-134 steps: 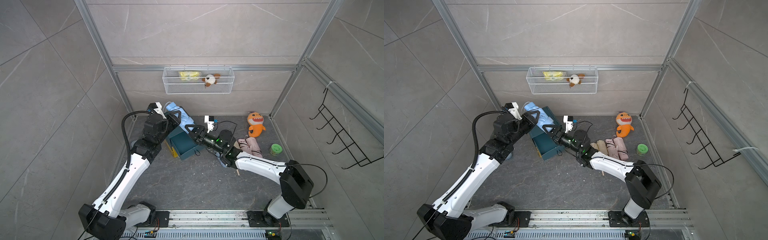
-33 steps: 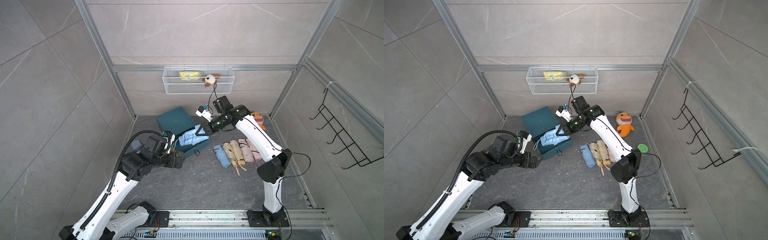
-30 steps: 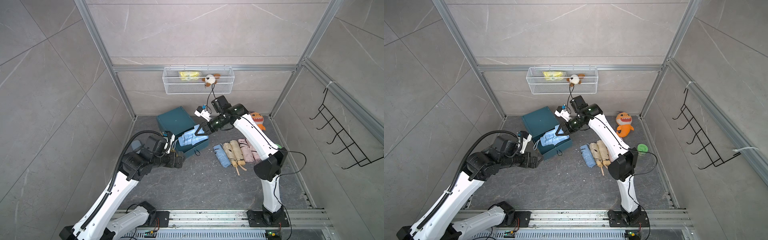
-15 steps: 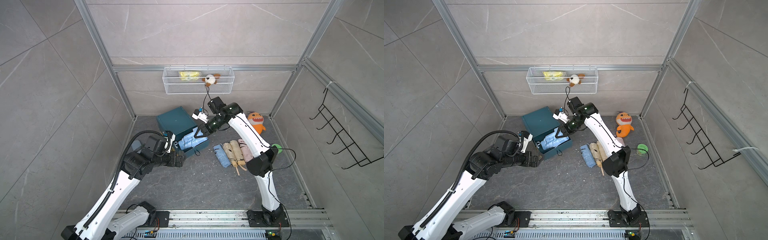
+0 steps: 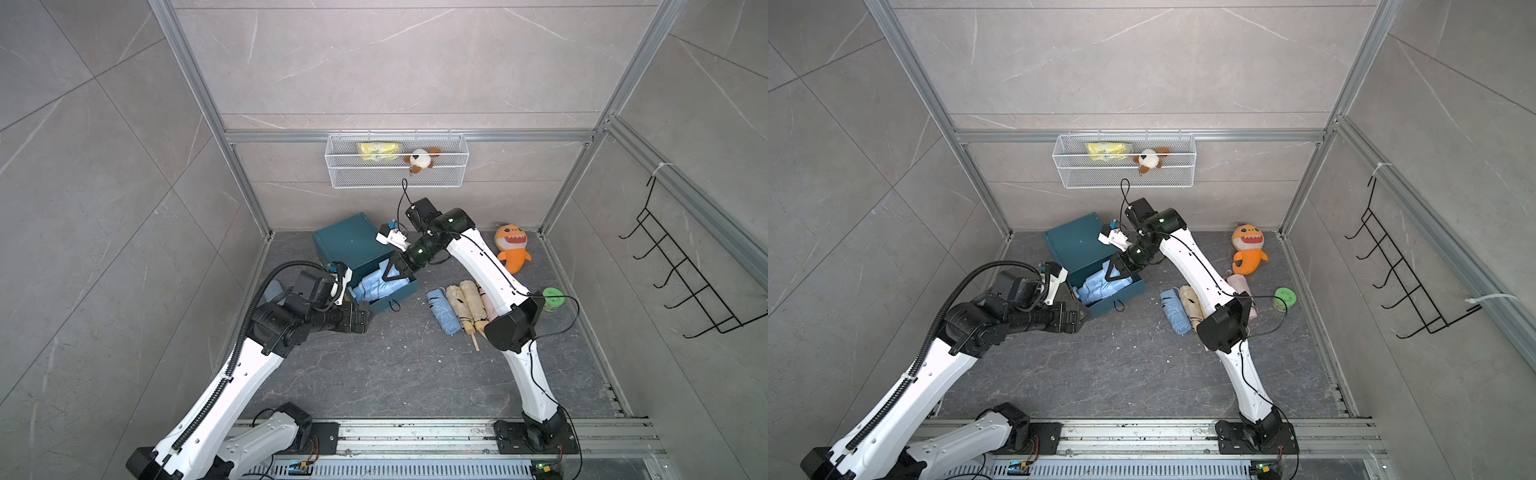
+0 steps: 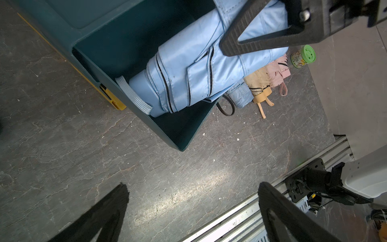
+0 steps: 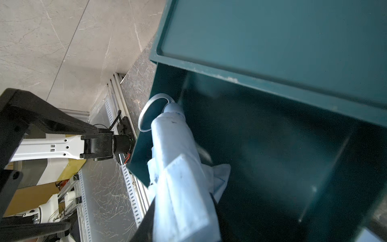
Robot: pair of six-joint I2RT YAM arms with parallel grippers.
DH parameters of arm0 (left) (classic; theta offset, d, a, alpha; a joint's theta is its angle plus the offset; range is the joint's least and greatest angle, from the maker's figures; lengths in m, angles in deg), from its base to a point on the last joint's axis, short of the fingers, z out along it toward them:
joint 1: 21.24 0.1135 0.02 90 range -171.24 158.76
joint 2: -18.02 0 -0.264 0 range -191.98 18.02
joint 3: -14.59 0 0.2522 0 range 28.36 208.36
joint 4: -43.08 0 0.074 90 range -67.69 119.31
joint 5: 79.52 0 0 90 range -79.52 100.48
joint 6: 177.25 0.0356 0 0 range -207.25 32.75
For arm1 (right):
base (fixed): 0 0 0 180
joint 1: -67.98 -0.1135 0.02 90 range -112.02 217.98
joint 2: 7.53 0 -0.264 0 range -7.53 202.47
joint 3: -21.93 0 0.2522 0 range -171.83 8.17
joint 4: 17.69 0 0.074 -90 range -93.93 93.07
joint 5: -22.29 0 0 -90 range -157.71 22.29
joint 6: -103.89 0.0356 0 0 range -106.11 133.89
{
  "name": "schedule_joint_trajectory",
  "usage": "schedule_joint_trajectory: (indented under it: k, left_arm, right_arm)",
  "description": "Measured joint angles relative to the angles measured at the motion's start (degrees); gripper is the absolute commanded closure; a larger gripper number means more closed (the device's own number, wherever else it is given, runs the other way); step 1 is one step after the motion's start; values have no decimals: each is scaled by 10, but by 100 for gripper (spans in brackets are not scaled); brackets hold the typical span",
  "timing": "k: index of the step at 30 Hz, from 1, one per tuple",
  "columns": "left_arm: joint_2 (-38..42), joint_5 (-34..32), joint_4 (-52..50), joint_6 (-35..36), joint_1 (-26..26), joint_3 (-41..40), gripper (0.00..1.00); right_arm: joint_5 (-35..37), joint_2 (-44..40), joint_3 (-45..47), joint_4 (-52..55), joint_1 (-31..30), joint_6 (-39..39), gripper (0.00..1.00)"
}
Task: Place the umbrella in the drawer by color
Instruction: Place the umbrella in the drawer.
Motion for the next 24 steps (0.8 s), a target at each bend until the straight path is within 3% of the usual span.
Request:
schedule_joint_trajectory:
  k: [2, 7, 10, 24]
  left_arm:
    - [0, 0, 3, 0, 0, -1, 0]
    - [-2, 4, 8, 0, 2, -2, 0]
    - [-3, 10, 11, 0, 3, -4, 0]
    - [-3, 15, 11, 0, 4, -7, 0]
  right_arm:
    - [2, 8, -8, 1, 0, 0, 72]
    - [11, 11, -22, 4, 0, 5, 45]
    - [17, 11, -37, 3, 0, 6, 37]
    - [57, 10, -70, -25, 24, 33, 30]
